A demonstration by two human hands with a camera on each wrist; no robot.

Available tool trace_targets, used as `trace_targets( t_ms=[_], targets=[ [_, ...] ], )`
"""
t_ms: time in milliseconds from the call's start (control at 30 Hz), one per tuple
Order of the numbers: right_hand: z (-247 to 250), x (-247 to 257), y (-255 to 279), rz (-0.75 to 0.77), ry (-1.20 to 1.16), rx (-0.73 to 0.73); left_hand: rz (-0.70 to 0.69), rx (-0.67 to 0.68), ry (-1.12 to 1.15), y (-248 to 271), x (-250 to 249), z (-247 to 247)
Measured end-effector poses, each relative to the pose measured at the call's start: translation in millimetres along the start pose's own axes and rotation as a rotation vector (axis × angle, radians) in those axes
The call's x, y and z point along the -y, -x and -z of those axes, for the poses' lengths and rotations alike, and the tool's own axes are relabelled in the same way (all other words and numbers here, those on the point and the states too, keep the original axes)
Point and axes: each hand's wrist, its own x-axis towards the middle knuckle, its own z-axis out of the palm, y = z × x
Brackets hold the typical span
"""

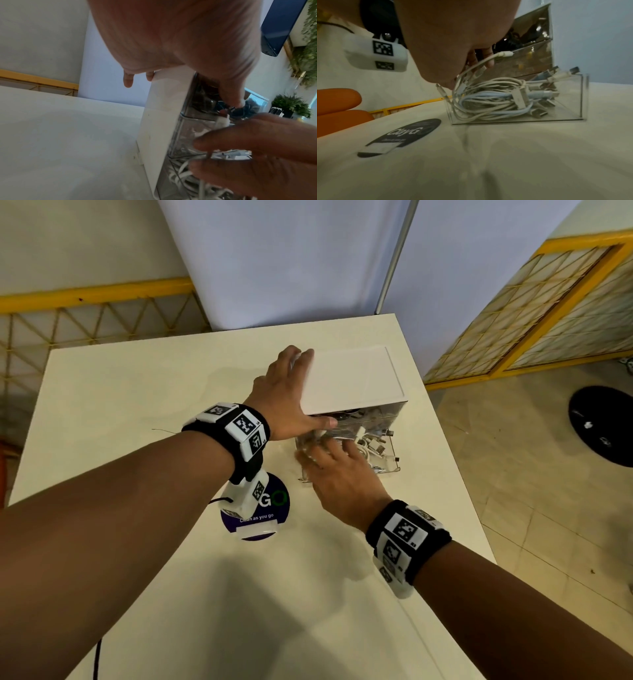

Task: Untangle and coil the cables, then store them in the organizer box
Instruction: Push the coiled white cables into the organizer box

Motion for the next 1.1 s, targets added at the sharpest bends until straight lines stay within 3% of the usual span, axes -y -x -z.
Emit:
trace_targets(
  t_ms=[167, 367, 467, 667, 833, 967, 1100],
  targets=[
    [-9.2, -10.0, 15.7, -0.179, 0.012, -0.033, -0.018, -0.005, -0.002, 1.1, 0.9, 2.3],
    [-17.7, -11.3, 32.3, -0.393, -0.030, 0.121, -0.005, -0.018, 0.008, 0.8, -1.6, 3.0],
    [-25.5, -8.3, 32.7, -0.397, -0.141, 0.207, -0.008, -0.017, 0.013, 0.0, -0.8, 1.8],
    [-32.8, -13.3, 25.1, -0.373, -0.126, 0.232, -0.016, -0.019, 0.018, 0.7, -1.0, 2.4],
    [-30.7, -17.7, 19.8, -0.355, 0.065, 0.151, -0.008, -0.020, 0.014, 0.6, -1.1, 2.8],
    [-35.9, -16.9, 19.0, -0.309, 0.005, 0.085, -0.009, -0.018, 0.012, 0.6, -0.8, 1.2],
    [-31.4, -10.2, 23.3, -0.359, -0.032, 0.067, -0.016, -0.026, 0.012, 0.0, 0.9, 0.2]
  ],
)
